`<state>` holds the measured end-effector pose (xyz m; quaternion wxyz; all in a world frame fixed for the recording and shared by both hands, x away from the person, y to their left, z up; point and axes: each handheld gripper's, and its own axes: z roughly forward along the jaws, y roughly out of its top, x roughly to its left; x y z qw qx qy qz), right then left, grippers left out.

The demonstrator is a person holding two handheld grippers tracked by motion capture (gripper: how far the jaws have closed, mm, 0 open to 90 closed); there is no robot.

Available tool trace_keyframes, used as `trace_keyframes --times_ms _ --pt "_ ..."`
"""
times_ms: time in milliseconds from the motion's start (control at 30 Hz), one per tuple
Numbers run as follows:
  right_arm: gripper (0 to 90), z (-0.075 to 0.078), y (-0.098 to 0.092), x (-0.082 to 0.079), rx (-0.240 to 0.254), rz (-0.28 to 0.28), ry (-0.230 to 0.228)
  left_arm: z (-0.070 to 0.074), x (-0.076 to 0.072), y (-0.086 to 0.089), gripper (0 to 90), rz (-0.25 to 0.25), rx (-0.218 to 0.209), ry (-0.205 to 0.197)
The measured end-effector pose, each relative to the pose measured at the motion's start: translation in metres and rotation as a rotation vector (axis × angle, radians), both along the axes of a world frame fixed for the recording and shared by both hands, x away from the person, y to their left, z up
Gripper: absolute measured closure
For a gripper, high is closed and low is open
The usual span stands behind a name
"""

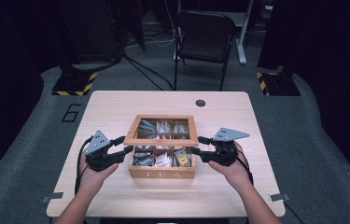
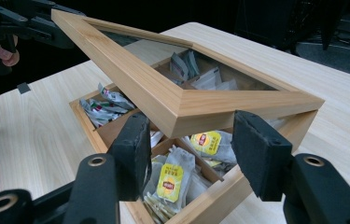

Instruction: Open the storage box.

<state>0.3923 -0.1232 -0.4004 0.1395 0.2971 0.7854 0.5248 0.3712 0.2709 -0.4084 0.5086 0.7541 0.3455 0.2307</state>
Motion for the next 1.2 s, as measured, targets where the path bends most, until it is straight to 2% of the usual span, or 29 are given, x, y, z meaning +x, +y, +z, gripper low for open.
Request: trace_keyframes --times_ms 200,333,433,633,800,900,1200 --pt "45.6 0.004 0.001 0.005 0.008 -0.008 -0.011 0.002 0.007 -0.003 50.7 0.026 -0.004 -0.023" --pt "46.0 0.008 0.001 0.008 0.008 -0.004 -0.041 0.004 0.011 -0.005 49.8 0.035 -0.012 -0.038" --pt "46.2 0.011 0.001 0.009 0.023 -0.013 -0.038 0.006 0.014 -0.006 49.9 0.044 -0.016 -0.049" --pt "46.4 0.015 0.001 0.012 0.039 -0.011 -0.058 0.011 0.020 -0.005 51.9 0.039 -0.025 -0.052" --pt "46.9 0.015 -0.001 0.013 0.037 -0.030 -0.094 0.014 0.023 -0.005 54.5 0.043 -0.001 -0.064" --pt "46.8 0.016 -0.004 0.016 0.051 -0.034 -0.091 0.016 0.026 -0.004 55.1 0.042 -0.014 -0.055" --pt "46.5 0.023 0.004 0.029 -0.003 -0.028 -0.090 0.026 0.035 -0.004 55.9 0.041 -0.012 -0.069"
